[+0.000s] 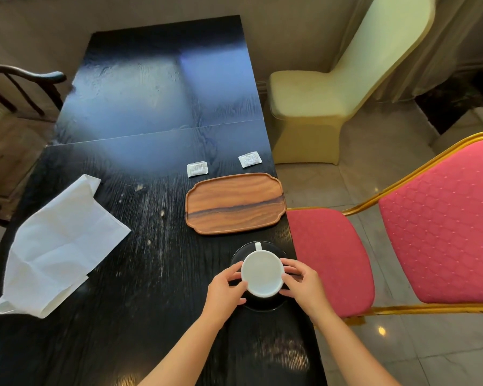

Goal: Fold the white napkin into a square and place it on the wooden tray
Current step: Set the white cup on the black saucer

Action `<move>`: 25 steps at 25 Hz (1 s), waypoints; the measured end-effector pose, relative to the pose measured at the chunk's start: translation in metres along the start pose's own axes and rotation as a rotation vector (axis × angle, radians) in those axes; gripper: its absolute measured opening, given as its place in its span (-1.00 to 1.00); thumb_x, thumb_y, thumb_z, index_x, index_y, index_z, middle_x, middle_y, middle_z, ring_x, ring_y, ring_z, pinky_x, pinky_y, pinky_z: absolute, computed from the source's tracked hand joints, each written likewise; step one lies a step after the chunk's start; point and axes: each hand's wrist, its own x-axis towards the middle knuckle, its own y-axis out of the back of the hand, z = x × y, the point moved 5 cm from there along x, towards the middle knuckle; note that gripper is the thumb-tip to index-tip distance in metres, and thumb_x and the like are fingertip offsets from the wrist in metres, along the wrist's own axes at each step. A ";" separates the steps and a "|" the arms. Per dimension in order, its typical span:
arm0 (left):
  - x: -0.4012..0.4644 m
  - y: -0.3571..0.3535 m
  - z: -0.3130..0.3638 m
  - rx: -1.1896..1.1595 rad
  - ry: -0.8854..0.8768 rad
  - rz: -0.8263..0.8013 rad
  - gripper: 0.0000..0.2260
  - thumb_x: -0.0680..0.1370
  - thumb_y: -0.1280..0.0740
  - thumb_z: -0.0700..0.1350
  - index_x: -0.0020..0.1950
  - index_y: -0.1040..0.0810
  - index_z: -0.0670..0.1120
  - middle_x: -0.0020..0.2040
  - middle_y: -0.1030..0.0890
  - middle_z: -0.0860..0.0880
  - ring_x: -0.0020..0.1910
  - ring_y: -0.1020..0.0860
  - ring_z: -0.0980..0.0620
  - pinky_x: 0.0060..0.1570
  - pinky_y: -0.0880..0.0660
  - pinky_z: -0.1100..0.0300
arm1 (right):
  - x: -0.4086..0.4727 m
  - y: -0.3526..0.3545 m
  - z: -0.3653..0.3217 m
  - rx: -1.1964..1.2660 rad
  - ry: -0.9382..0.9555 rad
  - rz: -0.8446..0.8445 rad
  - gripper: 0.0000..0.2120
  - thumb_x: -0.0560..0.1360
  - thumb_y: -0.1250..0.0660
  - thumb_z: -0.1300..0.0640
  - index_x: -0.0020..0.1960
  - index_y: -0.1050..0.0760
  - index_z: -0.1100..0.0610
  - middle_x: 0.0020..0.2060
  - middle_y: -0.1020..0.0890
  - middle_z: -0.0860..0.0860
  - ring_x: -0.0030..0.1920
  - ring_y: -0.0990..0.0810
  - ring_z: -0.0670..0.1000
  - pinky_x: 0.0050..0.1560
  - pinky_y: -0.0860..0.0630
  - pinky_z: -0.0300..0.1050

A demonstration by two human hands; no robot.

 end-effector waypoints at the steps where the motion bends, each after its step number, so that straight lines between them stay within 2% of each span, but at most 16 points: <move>1: -0.001 0.000 0.000 0.002 -0.005 0.010 -0.55 0.49 -0.36 -0.22 0.35 -0.42 0.05 0.23 -0.54 -0.06 0.13 -0.55 -0.02 -0.16 -0.62 0.19 | 0.000 0.000 0.000 0.003 0.002 0.001 -0.74 0.47 -0.31 0.31 0.10 -0.55 0.06 -0.03 -0.63 0.06 -0.01 -0.62 0.00 -0.16 -0.65 -0.05; 6: -0.001 -0.001 -0.001 0.006 -0.022 0.031 -0.56 0.50 -0.36 -0.21 0.35 -0.42 0.04 0.24 -0.53 -0.06 0.14 -0.55 -0.03 -0.10 -0.61 0.15 | -0.001 0.000 -0.002 -0.027 -0.001 -0.004 -0.73 0.48 -0.32 0.29 0.13 -0.54 0.07 -0.03 -0.61 0.03 -0.01 -0.60 -0.02 -0.15 -0.64 -0.06; 11: -0.002 0.001 0.002 0.084 -0.069 0.033 -0.57 0.50 -0.35 -0.19 0.35 -0.42 0.05 0.23 -0.56 -0.03 0.08 -0.56 0.05 -0.07 -0.59 0.17 | -0.003 0.001 -0.006 -0.074 0.013 0.002 -0.74 0.49 -0.30 0.28 0.11 -0.53 0.03 -0.04 -0.61 0.02 -0.01 -0.59 -0.02 -0.13 -0.62 -0.07; 14: -0.005 0.011 0.010 0.199 -0.106 0.044 -0.59 0.51 -0.35 -0.11 0.36 -0.40 0.01 0.17 -0.59 0.00 -0.02 -0.56 0.14 0.01 -0.52 0.22 | -0.004 0.005 -0.011 -0.162 -0.008 0.014 -0.74 0.47 -0.31 0.27 0.14 -0.53 0.10 -0.04 -0.62 0.07 -0.05 -0.58 0.00 -0.04 -0.59 0.01; 16: -0.012 0.026 0.019 0.271 -0.133 0.063 -0.64 0.53 -0.32 -0.08 0.32 -0.43 0.00 0.08 -0.60 0.03 -0.06 -0.56 0.17 -0.02 -0.49 0.27 | -0.006 0.008 -0.023 -0.277 0.022 0.072 -0.73 0.45 -0.32 0.25 0.14 -0.54 0.14 -0.07 -0.63 0.08 -0.08 -0.58 0.02 0.00 -0.55 0.02; 19: -0.029 0.061 0.037 0.454 -0.230 0.125 -0.76 0.54 -0.28 -0.03 0.20 -0.49 0.02 -0.05 -0.57 0.09 -0.11 -0.55 0.19 -0.04 -0.52 0.22 | -0.014 -0.008 -0.060 -0.552 0.191 0.094 -0.72 0.44 -0.27 0.23 0.13 -0.55 0.12 -0.06 -0.62 0.05 -0.05 -0.56 0.04 -0.06 -0.47 -0.11; 22: -0.055 0.113 0.049 0.712 -0.350 0.224 -0.77 0.54 -0.25 0.01 0.18 -0.49 0.02 -0.05 -0.58 0.09 -0.12 -0.54 0.15 -0.07 -0.50 0.22 | -0.029 -0.068 -0.103 -0.837 0.472 -0.028 -0.69 0.46 -0.26 0.12 0.20 -0.51 0.05 0.05 -0.60 0.01 0.10 -0.53 0.05 0.05 -0.43 -0.06; 25: -0.076 0.174 0.046 0.890 -0.443 0.352 -0.72 0.55 -0.24 0.01 0.22 -0.50 -0.03 0.01 -0.61 0.04 -0.07 -0.57 0.06 -0.03 -0.48 0.20 | -0.053 -0.142 -0.136 -0.963 0.732 -0.123 -0.65 0.47 -0.27 0.06 0.24 -0.47 0.05 0.06 -0.58 0.03 0.13 -0.50 0.10 0.12 -0.40 0.02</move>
